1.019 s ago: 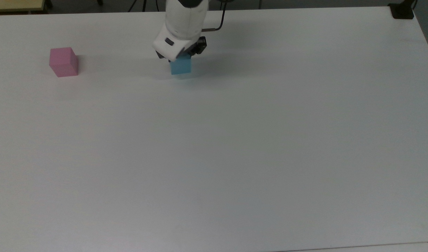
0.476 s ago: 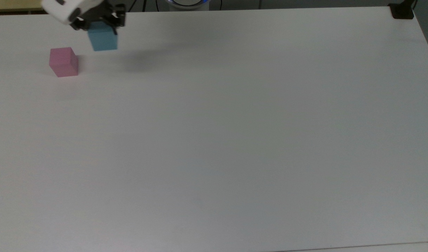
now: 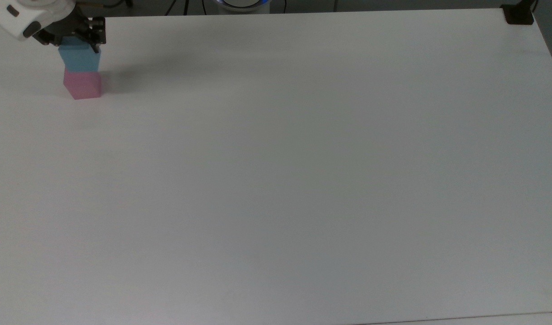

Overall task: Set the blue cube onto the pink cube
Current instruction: 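Lower the light-blue cube onto the pink cube's top face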

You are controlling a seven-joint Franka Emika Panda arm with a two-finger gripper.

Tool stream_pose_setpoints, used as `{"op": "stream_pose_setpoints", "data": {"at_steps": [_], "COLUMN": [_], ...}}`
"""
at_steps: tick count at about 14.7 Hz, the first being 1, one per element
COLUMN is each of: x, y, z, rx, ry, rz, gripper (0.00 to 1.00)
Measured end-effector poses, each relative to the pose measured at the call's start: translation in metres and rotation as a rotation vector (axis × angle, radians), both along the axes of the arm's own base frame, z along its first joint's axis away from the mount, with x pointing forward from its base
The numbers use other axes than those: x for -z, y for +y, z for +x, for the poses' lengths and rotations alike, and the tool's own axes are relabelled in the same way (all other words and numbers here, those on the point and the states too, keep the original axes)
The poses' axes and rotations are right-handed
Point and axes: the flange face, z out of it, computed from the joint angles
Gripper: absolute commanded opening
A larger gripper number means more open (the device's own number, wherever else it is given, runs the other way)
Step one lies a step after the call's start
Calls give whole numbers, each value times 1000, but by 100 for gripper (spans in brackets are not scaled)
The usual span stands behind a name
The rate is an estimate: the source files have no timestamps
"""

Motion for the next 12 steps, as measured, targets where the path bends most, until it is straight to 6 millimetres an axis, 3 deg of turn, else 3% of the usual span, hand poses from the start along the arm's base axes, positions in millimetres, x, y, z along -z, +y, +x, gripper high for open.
{"op": "stream_pose_setpoints", "data": {"at_steps": [3, 7, 12], "x": [35, 57, 62], "y": [-25, -60, -66], "z": [1, -11, -14], "rx": [-35, -84, -111], "ry": [30, 67, 84], "rz": [-18, -25, -14], "gripper": [18, 18, 18]}}
